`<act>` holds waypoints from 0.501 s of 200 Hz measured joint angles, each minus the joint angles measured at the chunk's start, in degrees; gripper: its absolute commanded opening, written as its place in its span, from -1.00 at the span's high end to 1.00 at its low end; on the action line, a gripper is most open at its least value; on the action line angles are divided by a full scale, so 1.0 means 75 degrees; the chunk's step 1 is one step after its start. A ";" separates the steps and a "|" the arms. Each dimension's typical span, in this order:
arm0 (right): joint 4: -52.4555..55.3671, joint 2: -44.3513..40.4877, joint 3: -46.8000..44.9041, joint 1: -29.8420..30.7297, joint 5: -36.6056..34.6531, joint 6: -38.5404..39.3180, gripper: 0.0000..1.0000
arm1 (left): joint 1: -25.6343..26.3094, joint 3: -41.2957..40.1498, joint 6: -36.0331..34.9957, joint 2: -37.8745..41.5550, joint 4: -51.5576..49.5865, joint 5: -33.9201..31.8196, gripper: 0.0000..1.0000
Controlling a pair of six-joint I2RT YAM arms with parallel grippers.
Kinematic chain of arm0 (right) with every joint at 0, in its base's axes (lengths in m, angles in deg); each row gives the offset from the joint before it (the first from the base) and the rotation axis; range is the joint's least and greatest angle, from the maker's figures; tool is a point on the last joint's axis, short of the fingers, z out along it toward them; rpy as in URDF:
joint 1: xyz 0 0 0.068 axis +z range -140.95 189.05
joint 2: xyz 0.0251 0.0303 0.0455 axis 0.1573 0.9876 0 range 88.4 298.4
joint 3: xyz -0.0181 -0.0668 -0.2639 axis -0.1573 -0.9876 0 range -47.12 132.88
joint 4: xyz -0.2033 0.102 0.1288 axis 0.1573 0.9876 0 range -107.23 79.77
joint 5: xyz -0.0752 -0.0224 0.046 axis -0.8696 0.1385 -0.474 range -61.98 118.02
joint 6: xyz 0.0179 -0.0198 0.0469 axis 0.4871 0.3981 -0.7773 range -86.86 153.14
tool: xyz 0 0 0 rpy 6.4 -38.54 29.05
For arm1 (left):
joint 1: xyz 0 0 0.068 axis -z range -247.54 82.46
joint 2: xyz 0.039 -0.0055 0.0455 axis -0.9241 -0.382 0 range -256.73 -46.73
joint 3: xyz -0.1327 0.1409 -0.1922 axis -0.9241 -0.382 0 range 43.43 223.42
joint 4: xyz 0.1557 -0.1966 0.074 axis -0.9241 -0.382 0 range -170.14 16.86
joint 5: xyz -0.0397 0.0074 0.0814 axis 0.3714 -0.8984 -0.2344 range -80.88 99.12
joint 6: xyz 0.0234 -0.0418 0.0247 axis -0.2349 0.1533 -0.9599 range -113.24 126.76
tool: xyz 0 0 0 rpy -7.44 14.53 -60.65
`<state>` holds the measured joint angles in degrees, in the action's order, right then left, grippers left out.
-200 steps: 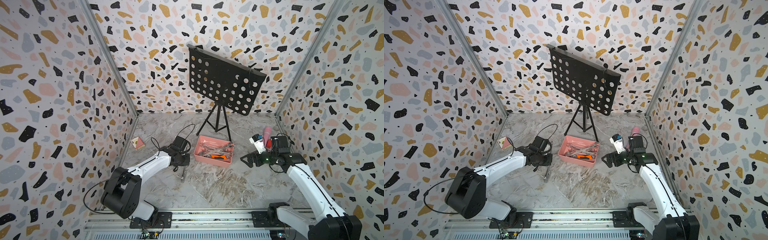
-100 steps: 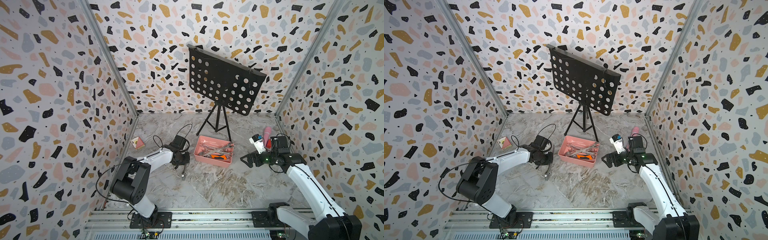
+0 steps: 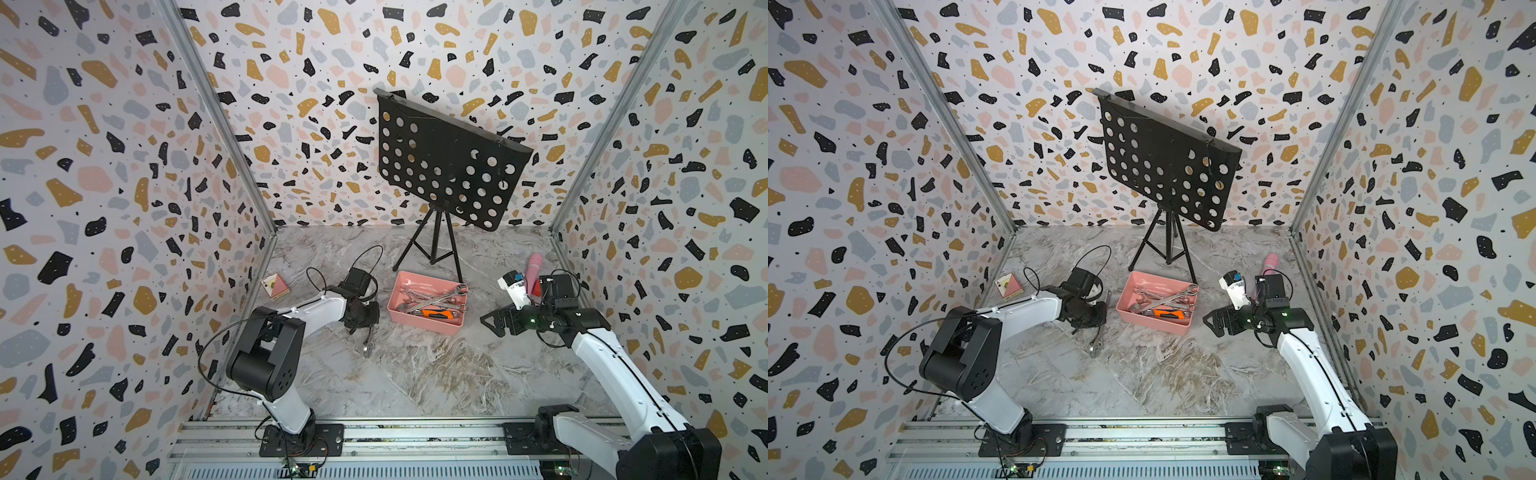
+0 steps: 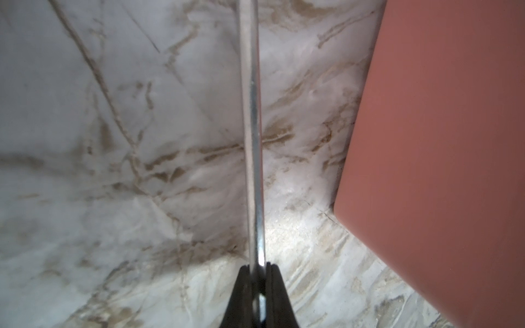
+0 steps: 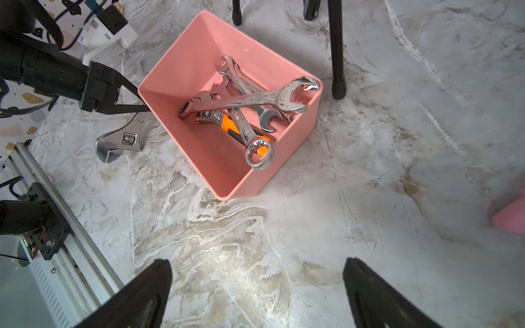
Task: Take out the wrench from the storage box
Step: Place the wrench at the center of the board.
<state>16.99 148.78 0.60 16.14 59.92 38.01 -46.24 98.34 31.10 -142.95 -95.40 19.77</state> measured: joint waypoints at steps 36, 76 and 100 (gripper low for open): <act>-0.0052 0.0000 0.0000 0.0000 0.0003 -0.0026 -1.00 | -0.0096 0.0035 -0.0111 -0.0076 0.0017 0.0122 0.72; -0.0055 0.0000 -0.0006 0.0000 0.0003 -0.0076 -1.00 | -0.0149 0.0038 -0.0163 -0.0221 0.0114 0.0146 0.65; -0.0055 0.0000 -0.0017 0.0000 0.0000 -0.0082 -1.00 | -0.0216 0.0038 -0.0207 -0.0259 0.0102 0.0140 0.61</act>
<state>16.57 148.78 0.47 16.14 59.92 37.39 -47.86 98.62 29.54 -144.90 -94.64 20.82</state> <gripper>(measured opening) 0.999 0.190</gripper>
